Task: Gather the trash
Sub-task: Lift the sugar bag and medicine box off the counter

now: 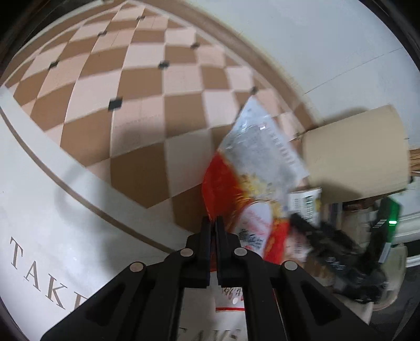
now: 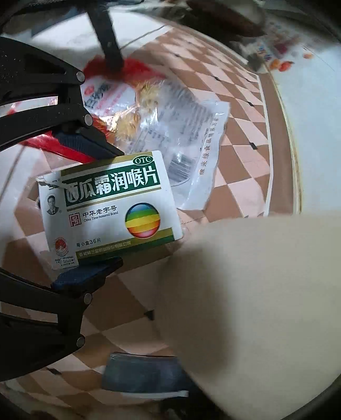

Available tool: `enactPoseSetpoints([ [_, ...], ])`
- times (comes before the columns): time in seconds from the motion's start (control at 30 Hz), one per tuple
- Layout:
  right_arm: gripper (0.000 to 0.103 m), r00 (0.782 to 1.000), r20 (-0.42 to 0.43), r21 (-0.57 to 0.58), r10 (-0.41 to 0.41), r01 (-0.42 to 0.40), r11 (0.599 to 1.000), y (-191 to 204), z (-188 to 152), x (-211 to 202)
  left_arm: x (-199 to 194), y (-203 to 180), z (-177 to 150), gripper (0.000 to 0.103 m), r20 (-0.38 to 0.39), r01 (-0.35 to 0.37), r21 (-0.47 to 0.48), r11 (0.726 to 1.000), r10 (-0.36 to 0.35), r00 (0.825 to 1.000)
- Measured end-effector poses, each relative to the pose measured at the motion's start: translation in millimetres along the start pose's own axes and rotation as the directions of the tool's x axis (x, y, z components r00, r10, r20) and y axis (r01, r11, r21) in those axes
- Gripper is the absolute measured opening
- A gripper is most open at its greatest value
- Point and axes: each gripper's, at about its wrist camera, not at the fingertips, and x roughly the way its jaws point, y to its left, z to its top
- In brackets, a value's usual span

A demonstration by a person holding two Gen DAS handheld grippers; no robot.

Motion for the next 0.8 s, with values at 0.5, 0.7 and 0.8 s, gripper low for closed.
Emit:
enactPoseSetpoints([
  [0.5,0.074,0.999,0.013,0.037,0.050,-0.050,0.998,-11,-5,-3,39,-29,4,0.001,-0.031,-0.029,0.077,0.997,0.031,0.999],
  [0.7,0.073,0.991,0.048,0.127,0.121,-0.127,0.984,-27,-13,-25,2,-49,-10,0.000,0.070,-0.163,0.214,0.963,0.151,0.986],
  [0.8,0.073,0.986,0.082,0.157,0.144,-0.155,0.975,-24,-25,-47,-33,-48,-19,0.000,0.132,-0.212,0.235,0.949,0.185,0.974],
])
